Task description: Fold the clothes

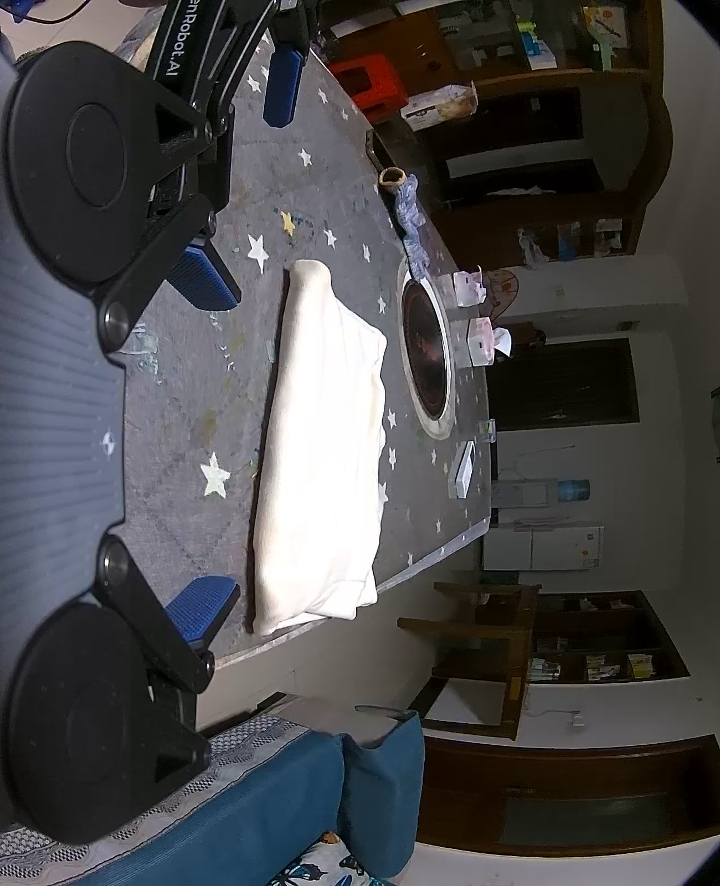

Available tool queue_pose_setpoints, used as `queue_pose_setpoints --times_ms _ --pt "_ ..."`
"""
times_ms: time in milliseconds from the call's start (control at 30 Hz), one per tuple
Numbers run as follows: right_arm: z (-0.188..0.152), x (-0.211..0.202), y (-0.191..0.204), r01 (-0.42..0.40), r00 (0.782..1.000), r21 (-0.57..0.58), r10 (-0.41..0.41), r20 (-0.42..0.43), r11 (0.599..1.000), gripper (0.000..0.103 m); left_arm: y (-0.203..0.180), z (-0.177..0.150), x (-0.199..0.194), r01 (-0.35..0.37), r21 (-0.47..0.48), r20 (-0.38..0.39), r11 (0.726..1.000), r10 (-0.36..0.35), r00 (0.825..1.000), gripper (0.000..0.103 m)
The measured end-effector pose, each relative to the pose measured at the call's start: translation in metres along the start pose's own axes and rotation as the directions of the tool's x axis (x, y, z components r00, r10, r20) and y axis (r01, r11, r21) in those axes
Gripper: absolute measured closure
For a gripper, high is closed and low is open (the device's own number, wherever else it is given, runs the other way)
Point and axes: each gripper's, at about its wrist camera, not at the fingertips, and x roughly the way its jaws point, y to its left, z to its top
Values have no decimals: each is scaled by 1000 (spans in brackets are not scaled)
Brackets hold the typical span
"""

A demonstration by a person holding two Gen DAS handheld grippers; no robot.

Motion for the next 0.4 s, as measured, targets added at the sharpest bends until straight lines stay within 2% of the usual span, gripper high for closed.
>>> queue_pose_setpoints --times_ms 400 --pt "6 31 -4 2 998 -4 -3 -59 1000 0 9 12 30 5 -6 -60 1000 -6 998 0"
